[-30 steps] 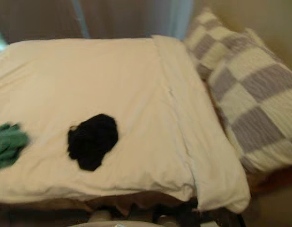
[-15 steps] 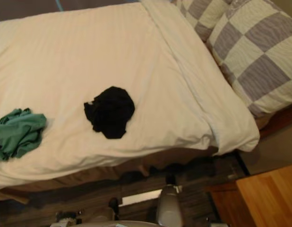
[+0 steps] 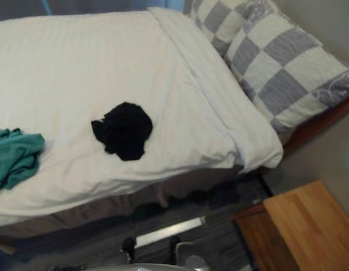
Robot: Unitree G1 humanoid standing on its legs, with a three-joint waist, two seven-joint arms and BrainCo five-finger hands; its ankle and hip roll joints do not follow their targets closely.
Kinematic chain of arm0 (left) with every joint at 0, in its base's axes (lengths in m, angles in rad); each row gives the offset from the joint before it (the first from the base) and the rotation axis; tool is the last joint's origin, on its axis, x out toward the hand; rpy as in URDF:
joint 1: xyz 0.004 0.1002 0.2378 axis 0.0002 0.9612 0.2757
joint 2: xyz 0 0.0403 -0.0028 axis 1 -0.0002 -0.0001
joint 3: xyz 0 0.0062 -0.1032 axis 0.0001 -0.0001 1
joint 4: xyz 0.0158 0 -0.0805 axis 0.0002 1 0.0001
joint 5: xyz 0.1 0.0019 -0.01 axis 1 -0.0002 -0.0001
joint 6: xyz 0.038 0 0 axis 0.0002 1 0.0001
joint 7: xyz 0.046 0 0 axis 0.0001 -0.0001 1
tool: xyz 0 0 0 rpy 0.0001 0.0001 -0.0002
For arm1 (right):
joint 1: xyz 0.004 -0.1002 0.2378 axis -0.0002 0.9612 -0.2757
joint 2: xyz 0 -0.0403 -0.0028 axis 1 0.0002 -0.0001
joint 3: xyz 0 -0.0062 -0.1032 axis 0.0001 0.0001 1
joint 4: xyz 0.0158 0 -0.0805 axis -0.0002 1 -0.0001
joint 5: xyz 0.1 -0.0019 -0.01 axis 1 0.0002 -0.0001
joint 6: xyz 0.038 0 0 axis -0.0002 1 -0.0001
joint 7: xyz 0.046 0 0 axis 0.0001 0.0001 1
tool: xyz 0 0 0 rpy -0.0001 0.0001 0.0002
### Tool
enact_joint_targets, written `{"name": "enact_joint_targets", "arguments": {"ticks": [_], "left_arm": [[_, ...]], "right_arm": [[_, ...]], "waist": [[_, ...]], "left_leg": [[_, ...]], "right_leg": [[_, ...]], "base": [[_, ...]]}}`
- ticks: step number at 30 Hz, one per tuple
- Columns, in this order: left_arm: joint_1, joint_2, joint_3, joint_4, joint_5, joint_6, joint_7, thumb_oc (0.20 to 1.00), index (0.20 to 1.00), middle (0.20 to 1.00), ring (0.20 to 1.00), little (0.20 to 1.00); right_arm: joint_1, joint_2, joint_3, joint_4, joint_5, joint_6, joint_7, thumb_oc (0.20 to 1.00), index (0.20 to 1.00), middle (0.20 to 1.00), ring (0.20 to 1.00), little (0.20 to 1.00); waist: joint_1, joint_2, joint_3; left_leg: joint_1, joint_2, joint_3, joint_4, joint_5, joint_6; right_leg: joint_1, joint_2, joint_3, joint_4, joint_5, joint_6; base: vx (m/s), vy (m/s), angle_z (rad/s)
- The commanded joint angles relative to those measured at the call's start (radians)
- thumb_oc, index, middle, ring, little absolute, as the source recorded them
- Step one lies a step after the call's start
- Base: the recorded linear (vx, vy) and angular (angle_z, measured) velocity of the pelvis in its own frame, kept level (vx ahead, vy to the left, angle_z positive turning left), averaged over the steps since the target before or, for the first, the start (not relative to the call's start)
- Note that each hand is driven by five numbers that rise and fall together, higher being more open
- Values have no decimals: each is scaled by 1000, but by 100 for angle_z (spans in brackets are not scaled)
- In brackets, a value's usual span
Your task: Tidy up the quilt and then pick up the clothes from the bed and put them into the laundry hamper.
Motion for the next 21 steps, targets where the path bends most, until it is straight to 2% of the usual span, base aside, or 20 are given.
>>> {"name": "enact_joint_targets", "arguments": {"ticks": [1,2,3,4,5,7,9,11,14,15,19,20,21], "left_arm": [[-20,45,2,-39,184,-81,89,1000,1000,1000,1000,1000],[-18,50,-12,-49,195,-90,100,1000,1000,1000,1000,1000],[-18,59,-28,-72,144,-81,115,1000,1000,1000,1000,1000],[-22,61,-29,-79,130,-69,125,1000,1000,1000,1000,1000],[-25,71,-33,-78,133,-55,119,1000,1000,1000,1000,1000],[-25,73,-34,-71,108,-45,105,1000,1000,1000,1000,1000],[-19,66,-8,-62,34,-36,117,1000,1000,1000,1000,1000],[-11,71,15,-57,65,-62,110,1000,1000,1000,1000,1000],[-1,69,8,-61,149,-99,96,1000,1000,1000,1000,1000],[0,69,4,-62,149,-99,95,1000,1000,1000,1000,1000],[-17,74,-36,-68,190,-102,52,1000,1000,1000,1000,1000],[-24,70,-48,-61,168,-99,48,1000,1000,1000,1000,1000],[-27,67,-58,-57,132,-97,58,1000,1000,1000,1000,1000]], "right_arm": [[-43,-21,19,-31,14,-10,-7,1000,1000,1000,1000,1000],[-47,-26,29,-40,15,-10,-16,1000,1000,1000,1000,1000],[-59,-40,40,-61,67,-8,-38,1000,1000,1000,1000,1000],[-69,-48,33,-73,123,-16,-50,1000,1000,1000,1000,1000],[-84,-60,10,-92,179,-25,-47,1000,1000,1000,1000,1000],[-87,-61,0,-110,173,-34,-61,1000,1000,1000,1000,1000],[-79,-71,2,-132,156,-43,-75,1000,1000,1000,1000,1000],[-71,-83,-5,-123,150,-44,-59,1000,1000,1000,1000,1000],[-66,-81,-11,-101,126,-29,-47,1000,1000,1000,1000,1000],[-65,-80,-11,-98,118,-29,-46,1000,1000,1000,1000,1000],[-61,-68,-20,-57,65,-11,-55,1000,1000,1000,1000,1000],[-60,-66,-21,-51,64,-4,-61,1000,1000,1000,1000,1000],[-52,-62,-22,-49,78,1,-65,1000,1000,1000,1000,1000]], "waist": [[-15,-35,40],[-9,-38,45],[-2,-38,57],[-4,-31,63],[-16,-12,64],[-23,-1,60],[-21,5,54],[-18,9,55],[-10,18,54],[-10,20,55],[-26,38,61],[-31,39,60],[-27,34,58]], "left_leg": [[-21,-34,67,230,-132,26],[-43,-39,59,267,-137,27],[-66,-26,51,292,-118,24],[-67,6,71,277,-94,15],[-51,70,107,215,-29,-15],[-45,109,110,154,27,-39],[-58,156,65,76,104,-68],[-56,190,26,33,138,-89],[-35,204,-24,9,118,-105],[-31,207,-23,10,111,-106],[-21,207,5,32,57,-105],[-23,190,28,57,31,-94],[-37,158,10,94,10,-87]], "right_leg": [[-38,-87,-2,-12,52,52],[-40,-89,-4,-4,53,48],[-43,-85,-7,8,55,43],[-42,-83,-19,14,47,39],[-32,-79,-44,12,34,32],[-23,-79,-45,5,30,33],[-7,-86,-19,-23,33,44],[7,-96,4,-48,38,54],[7,-126,40,-50,43,82],[7,-133,43,-49,43,87],[-2,-212,75,-26,44,144],[-4,-239,72,-19,50,156],[10,-258,79,-28,68,165]], "base": [[-19,-67,87],[-18,-4,45],[-29,27,15],[15,123,5],[52,161,9],[76,201,47],[72,281,58],[66,295,37],[62,422,1],[37,449,-27],[43,704,-48],[78,556,0],[113,603,10]]}}
